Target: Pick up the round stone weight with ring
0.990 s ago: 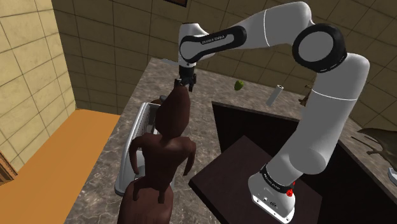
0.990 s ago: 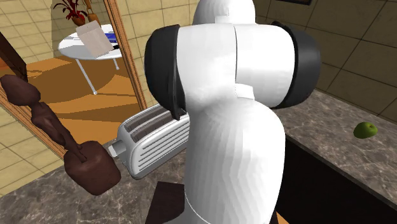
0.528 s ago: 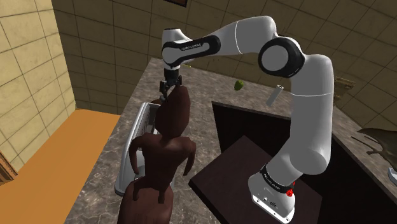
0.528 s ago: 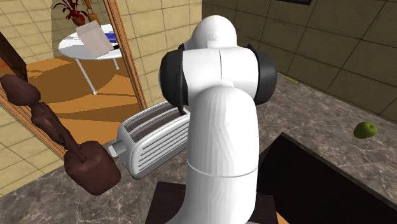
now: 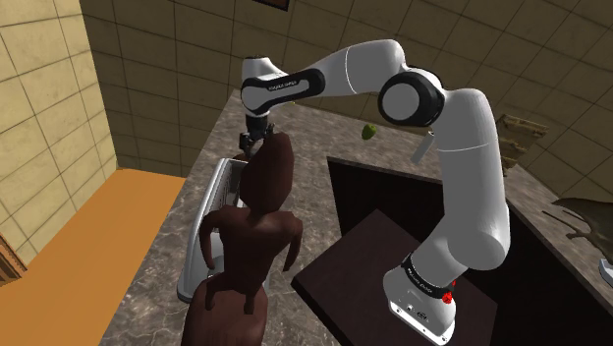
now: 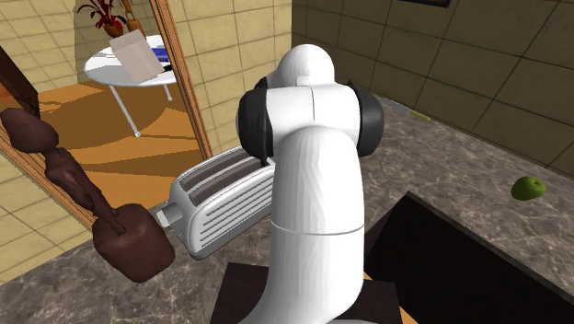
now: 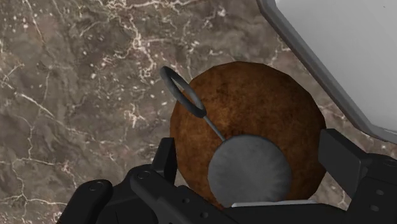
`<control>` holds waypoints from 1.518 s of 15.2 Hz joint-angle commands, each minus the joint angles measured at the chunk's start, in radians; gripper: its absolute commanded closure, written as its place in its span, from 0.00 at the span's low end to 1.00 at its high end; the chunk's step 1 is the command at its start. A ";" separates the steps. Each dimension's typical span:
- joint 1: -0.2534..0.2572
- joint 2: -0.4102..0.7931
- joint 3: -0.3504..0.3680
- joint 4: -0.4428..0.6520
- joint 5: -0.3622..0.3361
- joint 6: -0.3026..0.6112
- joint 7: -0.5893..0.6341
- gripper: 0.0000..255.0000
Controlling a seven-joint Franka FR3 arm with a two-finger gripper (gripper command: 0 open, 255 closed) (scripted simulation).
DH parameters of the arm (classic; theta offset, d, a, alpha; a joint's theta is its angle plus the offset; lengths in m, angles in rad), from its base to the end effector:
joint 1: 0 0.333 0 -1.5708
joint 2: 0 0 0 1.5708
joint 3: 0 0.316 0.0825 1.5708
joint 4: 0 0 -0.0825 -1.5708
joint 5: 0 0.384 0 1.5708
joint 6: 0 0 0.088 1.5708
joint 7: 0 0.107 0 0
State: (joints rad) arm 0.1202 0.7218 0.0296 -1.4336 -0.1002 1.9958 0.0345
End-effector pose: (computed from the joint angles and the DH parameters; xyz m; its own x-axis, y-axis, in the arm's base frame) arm 0.7000 0.0958 0.2532 0.9761 0.1500 -0.1573 0.1625 -0.9843 0.0694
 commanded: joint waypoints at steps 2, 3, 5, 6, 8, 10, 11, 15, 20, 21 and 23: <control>0.001 0.020 -0.001 -0.003 -0.001 0.023 0.002 0.00; 0.001 0.020 -0.001 -0.002 -0.001 0.023 0.002 0.00; 0.001 0.019 0.000 -0.005 -0.001 0.024 0.003 1.00; 0.001 0.019 0.000 -0.005 -0.001 0.025 0.003 1.00; 0.001 0.020 0.000 -0.004 -0.001 0.024 0.003 1.00; 0.001 0.021 0.000 -0.003 -0.001 0.024 0.003 1.00; 0.001 0.021 0.000 -0.002 -0.001 0.023 0.003 1.00; 0.000 0.005 0.000 0.000 0.000 0.005 0.001 1.00; 0.000 -0.029 0.001 0.012 0.002 -0.041 -0.003 1.00; 0.000 -0.035 0.001 0.016 0.002 -0.051 -0.004 1.00; 0.000 -0.047 0.002 0.024 0.003 -0.070 -0.005 1.00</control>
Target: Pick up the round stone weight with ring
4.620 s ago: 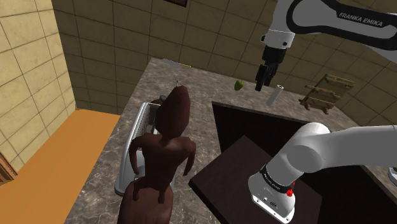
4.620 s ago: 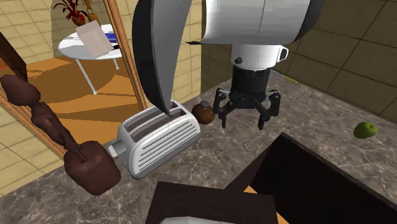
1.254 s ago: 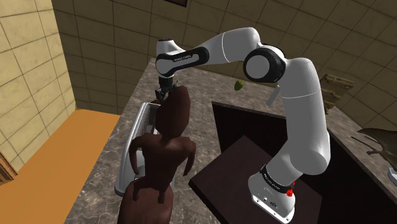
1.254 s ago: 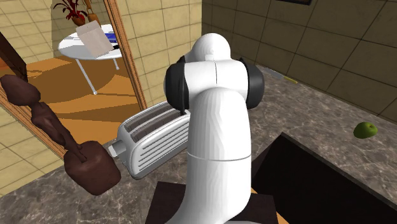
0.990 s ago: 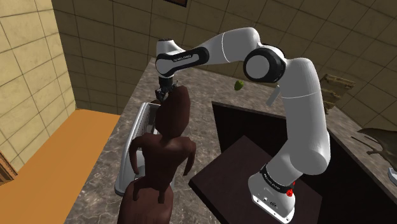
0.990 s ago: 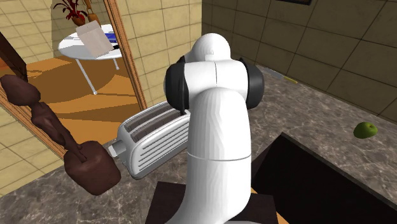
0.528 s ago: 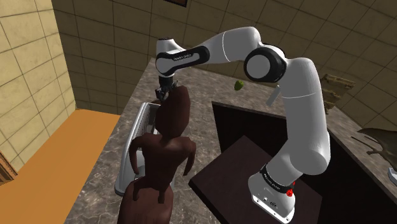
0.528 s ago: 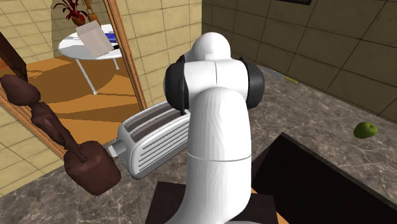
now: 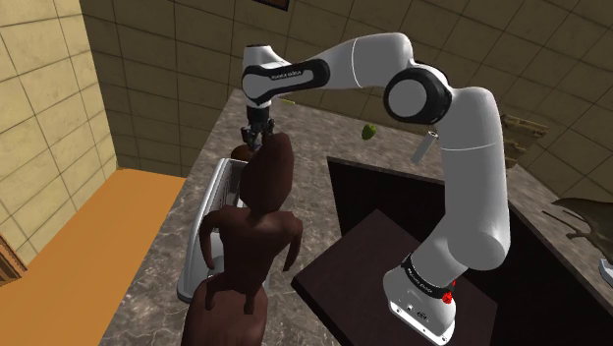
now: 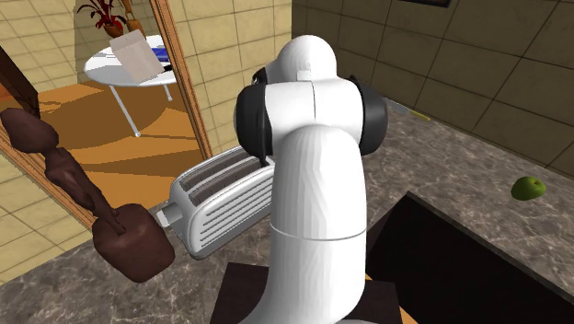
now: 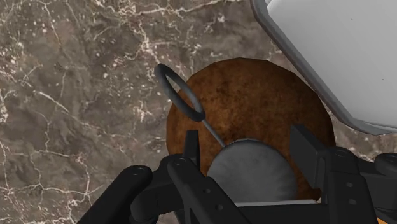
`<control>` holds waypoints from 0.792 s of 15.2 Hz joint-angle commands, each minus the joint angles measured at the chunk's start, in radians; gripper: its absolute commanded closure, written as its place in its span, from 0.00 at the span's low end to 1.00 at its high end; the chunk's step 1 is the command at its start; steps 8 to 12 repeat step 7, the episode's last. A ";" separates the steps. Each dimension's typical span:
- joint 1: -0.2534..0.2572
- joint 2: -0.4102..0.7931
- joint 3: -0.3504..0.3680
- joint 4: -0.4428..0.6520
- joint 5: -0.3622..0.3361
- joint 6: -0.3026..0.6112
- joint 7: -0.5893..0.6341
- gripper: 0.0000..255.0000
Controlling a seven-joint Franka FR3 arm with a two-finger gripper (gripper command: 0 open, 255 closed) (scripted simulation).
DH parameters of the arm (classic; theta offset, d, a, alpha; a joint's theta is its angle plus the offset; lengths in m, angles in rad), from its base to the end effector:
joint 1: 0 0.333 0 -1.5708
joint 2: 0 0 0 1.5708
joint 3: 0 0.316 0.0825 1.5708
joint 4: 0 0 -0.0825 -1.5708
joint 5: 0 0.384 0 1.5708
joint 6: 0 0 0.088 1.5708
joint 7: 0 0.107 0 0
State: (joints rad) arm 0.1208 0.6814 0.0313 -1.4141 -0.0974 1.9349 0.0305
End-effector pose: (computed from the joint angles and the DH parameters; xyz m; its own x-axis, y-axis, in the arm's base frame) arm 0.7001 0.0965 0.2861 0.9759 0.1501 -0.1584 0.1626 -0.9842 0.0694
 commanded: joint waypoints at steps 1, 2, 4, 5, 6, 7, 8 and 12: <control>-0.001 -0.013 0.000 0.008 0.001 -0.019 -0.002 1.00; -0.001 -0.018 0.000 0.013 0.001 -0.029 -0.003 1.00; -0.001 -0.029 0.001 0.022 0.002 -0.050 -0.005 1.00; 0.000 -0.034 0.001 0.028 0.002 -0.060 -0.005 1.00; 0.000 -0.035 0.001 0.028 0.002 -0.062 -0.006 1.00; 0.000 -0.035 0.001 0.028 0.002 -0.062 -0.006 1.00; 0.000 -0.035 0.001 0.028 0.002 -0.062 -0.006 1.00; 0.000 -0.035 0.001 0.028 0.002 -0.062 -0.006 1.00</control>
